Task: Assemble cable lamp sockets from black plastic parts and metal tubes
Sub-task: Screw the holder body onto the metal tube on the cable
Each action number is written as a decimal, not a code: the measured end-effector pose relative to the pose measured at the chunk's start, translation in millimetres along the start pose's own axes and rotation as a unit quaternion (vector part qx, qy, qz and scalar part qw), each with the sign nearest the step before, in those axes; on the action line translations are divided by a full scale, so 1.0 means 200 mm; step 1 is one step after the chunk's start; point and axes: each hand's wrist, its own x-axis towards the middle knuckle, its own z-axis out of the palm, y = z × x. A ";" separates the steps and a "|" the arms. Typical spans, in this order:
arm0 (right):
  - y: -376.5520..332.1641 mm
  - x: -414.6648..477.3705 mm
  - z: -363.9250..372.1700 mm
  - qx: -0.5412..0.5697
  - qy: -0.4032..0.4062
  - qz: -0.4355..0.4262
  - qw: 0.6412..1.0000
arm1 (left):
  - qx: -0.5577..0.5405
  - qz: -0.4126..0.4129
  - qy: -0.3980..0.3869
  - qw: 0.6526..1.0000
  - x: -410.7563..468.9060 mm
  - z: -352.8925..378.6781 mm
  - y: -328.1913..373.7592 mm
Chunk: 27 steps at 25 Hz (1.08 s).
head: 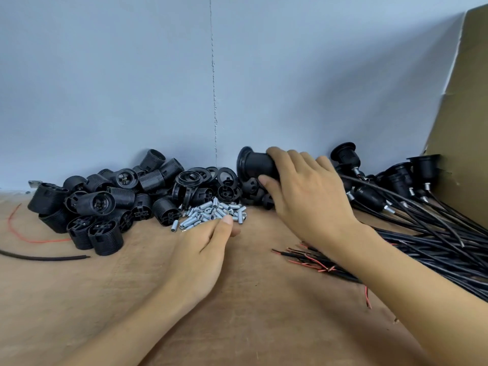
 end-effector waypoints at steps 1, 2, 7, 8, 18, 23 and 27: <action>0.05 0.02 0.01 0.003 -0.002 0.034 0.999 | 0.005 0.010 -0.002 1.000 0.00 0.00 0.01; 0.12 0.04 0.03 0.010 -0.004 0.077 0.997 | 0.014 0.016 -0.002 1.000 0.00 0.00 0.02; 0.49 0.03 0.12 0.046 0.025 0.324 0.945 | 0.014 0.022 0.012 1.000 -0.01 0.00 0.02; 0.54 0.02 0.15 0.054 0.023 0.360 0.931 | 0.015 0.021 0.012 1.000 -0.01 0.00 0.03; 0.64 -0.02 0.28 0.053 -0.020 0.451 0.891 | 0.016 0.018 -0.007 1.000 -0.01 0.01 0.02; 0.43 0.02 0.26 0.066 -0.023 0.281 0.957 | 0.096 0.047 -0.033 0.994 -0.01 0.01 0.03; 0.14 0.02 0.26 0.131 -0.043 0.172 0.975 | 0.128 0.070 -0.054 0.988 -0.03 0.01 0.04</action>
